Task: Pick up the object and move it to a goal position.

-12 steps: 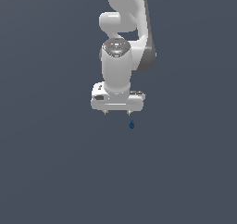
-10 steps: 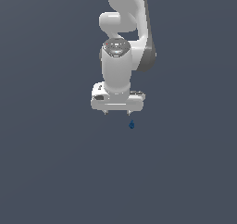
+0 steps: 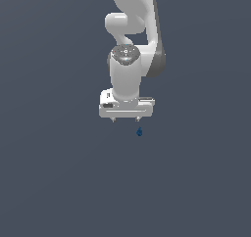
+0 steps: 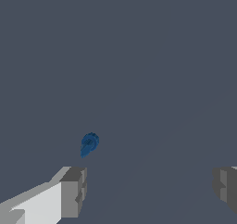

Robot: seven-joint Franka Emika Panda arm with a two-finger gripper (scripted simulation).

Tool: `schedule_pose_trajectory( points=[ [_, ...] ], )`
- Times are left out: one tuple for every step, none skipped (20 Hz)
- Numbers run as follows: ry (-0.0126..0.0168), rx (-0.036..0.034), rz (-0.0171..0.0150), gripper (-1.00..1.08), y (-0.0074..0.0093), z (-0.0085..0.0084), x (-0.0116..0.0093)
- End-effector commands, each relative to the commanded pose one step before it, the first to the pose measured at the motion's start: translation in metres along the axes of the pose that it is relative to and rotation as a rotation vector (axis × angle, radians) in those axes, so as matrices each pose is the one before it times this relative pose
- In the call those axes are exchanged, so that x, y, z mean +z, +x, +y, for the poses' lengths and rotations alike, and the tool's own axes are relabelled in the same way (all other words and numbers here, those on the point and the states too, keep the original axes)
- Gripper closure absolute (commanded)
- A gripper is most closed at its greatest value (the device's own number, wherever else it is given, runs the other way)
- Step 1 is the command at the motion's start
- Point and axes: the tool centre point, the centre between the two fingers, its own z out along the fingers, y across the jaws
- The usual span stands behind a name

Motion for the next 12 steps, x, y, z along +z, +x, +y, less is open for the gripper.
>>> schedule_pose_trajectory(
  points=[
    [0.00048,-0.00475,-0.00250,-0.92,-0.00063,-0.00029,0.00080],
    [-0.00016,0.00092,0.00075,-0.92,0.00020,-0.00002,-0.00022],
    [-0.00020,-0.00074,0.00061,-0.92,0.00006,-0.00017,0.00007],
    [-0.00017,-0.00275,0.00018,-0.92,-0.00004,-0.00043,0.00054],
    [-0.00024,-0.00497,0.00005,-0.92,-0.00015,-0.00081,0.00091],
    [-0.00031,-0.00720,-0.00001,-0.92,-0.00024,-0.00117,0.00132],
    [-0.00041,-0.00943,0.00003,-0.92,-0.00030,-0.00153,0.00173],
    [-0.00052,-0.01175,0.00015,-0.92,-0.00034,-0.00193,0.00214],
    [-0.00060,-0.01395,0.00027,-0.92,-0.00038,-0.00230,0.00253],
    [-0.00067,-0.01616,0.00036,-0.92,-0.00043,-0.00269,0.00292],
    [-0.00070,-0.01830,0.00042,-0.92,-0.00047,-0.00306,0.00329],
    [-0.00069,-0.02048,0.00044,-0.92,-0.00051,-0.00345,0.00366]
  ],
)
